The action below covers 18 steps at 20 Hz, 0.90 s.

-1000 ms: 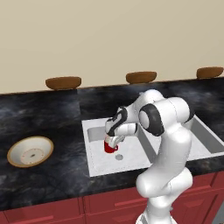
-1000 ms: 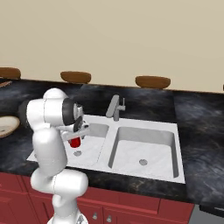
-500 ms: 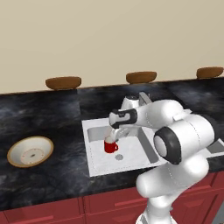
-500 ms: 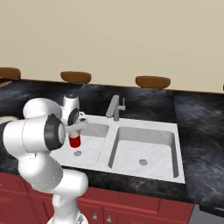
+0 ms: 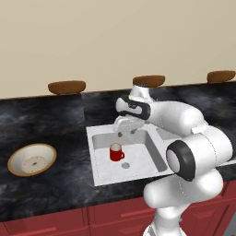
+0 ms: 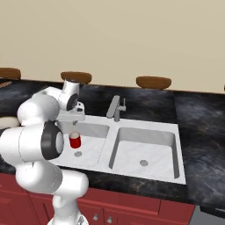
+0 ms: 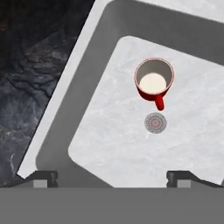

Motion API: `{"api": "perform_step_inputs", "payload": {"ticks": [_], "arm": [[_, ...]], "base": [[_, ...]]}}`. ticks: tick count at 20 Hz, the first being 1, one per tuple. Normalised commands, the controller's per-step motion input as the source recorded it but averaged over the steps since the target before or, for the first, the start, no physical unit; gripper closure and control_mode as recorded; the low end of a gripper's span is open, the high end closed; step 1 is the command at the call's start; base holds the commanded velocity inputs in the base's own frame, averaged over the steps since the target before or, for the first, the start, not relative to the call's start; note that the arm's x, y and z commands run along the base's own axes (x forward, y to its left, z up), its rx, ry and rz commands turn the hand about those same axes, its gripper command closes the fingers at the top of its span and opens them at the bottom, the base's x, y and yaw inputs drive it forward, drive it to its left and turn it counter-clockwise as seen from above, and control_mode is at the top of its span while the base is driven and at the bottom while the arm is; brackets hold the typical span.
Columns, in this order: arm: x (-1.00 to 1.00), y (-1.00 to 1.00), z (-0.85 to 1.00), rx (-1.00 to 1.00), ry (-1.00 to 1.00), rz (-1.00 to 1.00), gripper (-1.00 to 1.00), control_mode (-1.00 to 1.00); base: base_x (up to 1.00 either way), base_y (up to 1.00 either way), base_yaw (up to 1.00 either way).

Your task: Pick the mug and place it in the sink. Pick the bowl and place it in the open cabinet and then close the cabinet.

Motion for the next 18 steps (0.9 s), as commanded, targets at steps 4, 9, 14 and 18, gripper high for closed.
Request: {"api": "perform_step_inputs", "payload": {"ticks": [4,9,14,18], "arm": [[-0.08,0.13,0.18,0.22,0.0,-0.03,-1.0,-1.0],[-0.04,0.67,0.06,0.07,-0.05,-0.15,-1.0,-1.0],[0.0,0.77,0.0,0.0,-0.06,-0.2,-1.0,-1.0],[0.0,0.7,0.0,0.03,0.0,-0.25,-1.0,-1.0]], "base": [[0.0,0.0,0.0],[0.0,0.0,0.0],[0.0,0.0,0.0],[0.0,0.0,0.0]]}}
